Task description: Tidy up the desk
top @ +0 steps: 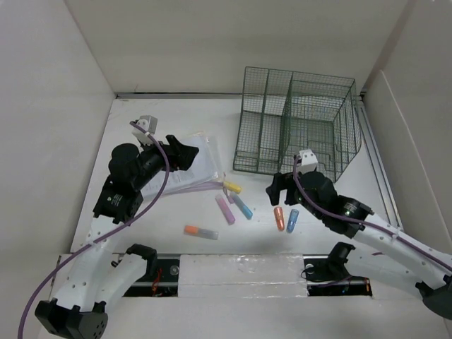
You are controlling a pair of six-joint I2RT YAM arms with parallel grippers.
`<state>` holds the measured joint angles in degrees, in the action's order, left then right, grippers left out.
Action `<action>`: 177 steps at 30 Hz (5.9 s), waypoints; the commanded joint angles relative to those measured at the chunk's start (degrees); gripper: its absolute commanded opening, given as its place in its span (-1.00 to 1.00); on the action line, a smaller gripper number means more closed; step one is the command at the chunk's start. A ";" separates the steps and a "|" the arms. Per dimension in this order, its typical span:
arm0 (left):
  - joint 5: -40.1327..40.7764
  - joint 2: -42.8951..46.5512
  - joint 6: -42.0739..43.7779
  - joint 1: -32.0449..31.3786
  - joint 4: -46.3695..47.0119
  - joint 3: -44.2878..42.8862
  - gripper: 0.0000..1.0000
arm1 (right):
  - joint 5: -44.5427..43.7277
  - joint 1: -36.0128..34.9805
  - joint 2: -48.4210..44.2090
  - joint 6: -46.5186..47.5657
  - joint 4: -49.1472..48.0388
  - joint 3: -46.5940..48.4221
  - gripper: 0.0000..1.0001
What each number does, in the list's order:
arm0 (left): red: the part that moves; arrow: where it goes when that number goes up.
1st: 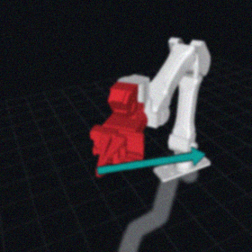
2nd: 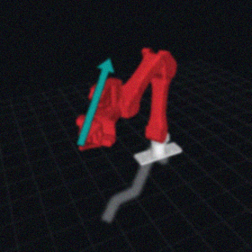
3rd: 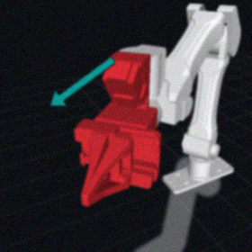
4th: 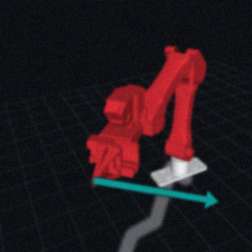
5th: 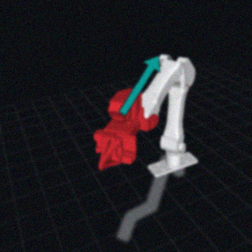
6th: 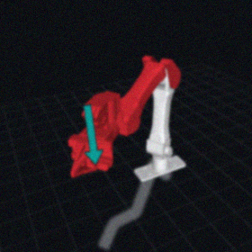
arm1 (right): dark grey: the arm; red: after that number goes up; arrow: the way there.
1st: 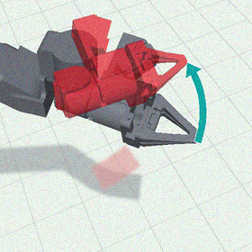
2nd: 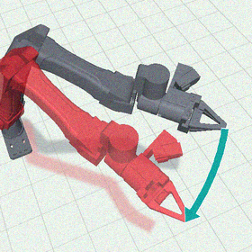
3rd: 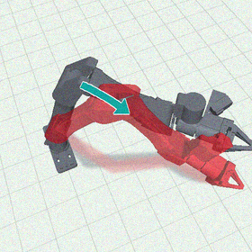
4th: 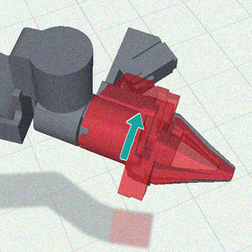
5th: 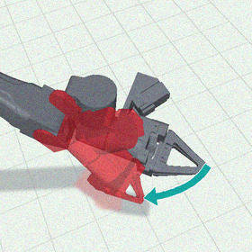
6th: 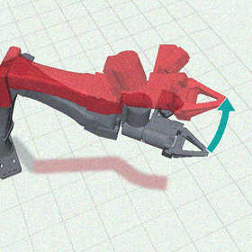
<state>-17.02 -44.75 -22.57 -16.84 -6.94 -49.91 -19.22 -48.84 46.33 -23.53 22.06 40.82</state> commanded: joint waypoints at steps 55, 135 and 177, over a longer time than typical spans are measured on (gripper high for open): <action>-4.25 6.78 3.23 1.37 6.50 3.24 0.06 | -3.29 4.18 26.79 -6.10 -14.22 12.78 -0.66; -5.48 8.72 2.70 1.37 6.50 3.51 0.06 | -6.11 5.86 22.07 -26.55 2.09 -2.83 -0.70; 21.24 -22.56 12.19 -42.88 -1.06 -18.28 0.18 | 24.93 25.55 21.79 8.85 -11.52 49.17 0.27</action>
<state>-14.87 -64.86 -15.40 -46.50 -4.95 -61.45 -3.97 -23.94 66.89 -19.53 14.87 85.58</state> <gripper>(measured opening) 0.579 0.630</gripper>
